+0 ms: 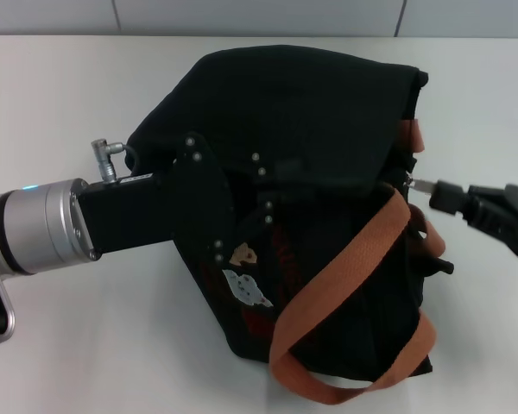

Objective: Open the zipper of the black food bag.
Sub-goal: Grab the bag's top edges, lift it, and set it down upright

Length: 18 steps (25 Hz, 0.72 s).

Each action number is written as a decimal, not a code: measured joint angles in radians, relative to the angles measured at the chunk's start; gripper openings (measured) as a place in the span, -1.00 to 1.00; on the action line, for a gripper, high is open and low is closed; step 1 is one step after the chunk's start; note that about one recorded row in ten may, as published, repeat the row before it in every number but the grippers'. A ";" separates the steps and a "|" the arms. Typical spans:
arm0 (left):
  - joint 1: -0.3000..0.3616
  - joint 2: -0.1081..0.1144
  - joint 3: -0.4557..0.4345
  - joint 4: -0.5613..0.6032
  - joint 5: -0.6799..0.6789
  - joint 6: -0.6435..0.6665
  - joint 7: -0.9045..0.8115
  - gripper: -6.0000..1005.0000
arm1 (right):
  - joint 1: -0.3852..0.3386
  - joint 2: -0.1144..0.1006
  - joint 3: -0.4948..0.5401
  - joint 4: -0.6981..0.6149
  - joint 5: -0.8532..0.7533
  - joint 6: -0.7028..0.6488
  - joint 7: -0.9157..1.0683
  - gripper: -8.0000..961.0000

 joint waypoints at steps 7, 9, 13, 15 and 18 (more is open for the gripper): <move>-0.004 0.000 0.000 0.000 -0.002 -0.001 -0.001 -0.79 | -0.005 -0.002 0.000 -0.005 -0.093 0.024 -0.002 -0.99; -0.004 0.000 0.000 0.000 -0.002 -0.001 -0.002 -0.79 | -0.002 -0.002 0.000 -0.006 -0.118 0.043 -0.002 -0.99; -0.004 0.000 0.000 0.000 -0.007 0.000 -0.005 -0.79 | 0.001 -0.002 0.000 -0.007 -0.147 0.072 -0.002 -0.99; -0.004 0.000 0.000 0.000 -0.011 0.001 -0.006 -0.79 | 0.002 -0.002 0.000 -0.018 -0.183 0.077 0.004 -0.98; -0.004 0.000 0.000 0.000 -0.015 0.002 -0.010 -0.79 | -0.001 -0.002 0.003 -0.061 -0.264 0.087 0.044 -0.98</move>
